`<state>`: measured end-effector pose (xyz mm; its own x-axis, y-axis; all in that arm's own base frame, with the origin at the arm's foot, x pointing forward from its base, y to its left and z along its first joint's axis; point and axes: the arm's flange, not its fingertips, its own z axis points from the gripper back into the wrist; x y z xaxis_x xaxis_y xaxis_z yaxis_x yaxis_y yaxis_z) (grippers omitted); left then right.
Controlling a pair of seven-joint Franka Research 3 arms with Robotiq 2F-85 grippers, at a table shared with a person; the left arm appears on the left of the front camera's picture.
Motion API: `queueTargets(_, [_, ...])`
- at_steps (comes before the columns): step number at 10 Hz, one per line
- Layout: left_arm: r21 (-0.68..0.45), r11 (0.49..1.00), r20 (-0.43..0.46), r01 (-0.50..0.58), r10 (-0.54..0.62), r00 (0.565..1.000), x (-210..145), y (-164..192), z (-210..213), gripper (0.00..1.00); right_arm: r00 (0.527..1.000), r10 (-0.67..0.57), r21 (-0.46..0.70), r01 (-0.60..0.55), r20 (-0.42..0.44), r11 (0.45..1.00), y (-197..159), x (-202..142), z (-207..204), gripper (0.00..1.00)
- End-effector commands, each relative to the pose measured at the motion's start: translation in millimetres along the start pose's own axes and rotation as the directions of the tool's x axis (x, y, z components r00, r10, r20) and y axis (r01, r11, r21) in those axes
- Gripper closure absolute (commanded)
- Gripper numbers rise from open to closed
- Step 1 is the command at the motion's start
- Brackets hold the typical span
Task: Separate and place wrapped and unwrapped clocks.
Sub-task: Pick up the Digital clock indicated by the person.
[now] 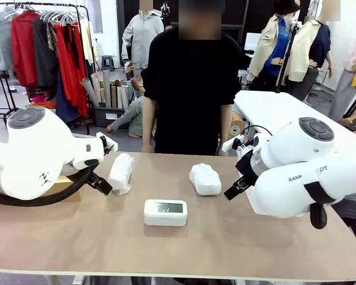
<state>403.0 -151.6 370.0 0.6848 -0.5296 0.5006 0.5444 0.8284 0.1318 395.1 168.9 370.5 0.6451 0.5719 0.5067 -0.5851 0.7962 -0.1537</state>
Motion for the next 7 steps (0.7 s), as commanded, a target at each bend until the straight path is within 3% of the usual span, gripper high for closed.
queueTargets(1, [0.0,1.0,0.0,0.0,0.0,1.0,0.0,0.0,0.1,0.0,1.0,-0.001,0.0,0.001,0.0,1.0,-0.1,0.0,0.1,0.0])
queueTargets(7, [0.0,1.0,0.0,0.0,0.0,1.0,0.0,0.0,0.1,0.0,1.0,-0.001,0.0,0.001,0.0,1.0,-0.1,0.0,0.1,0.0])
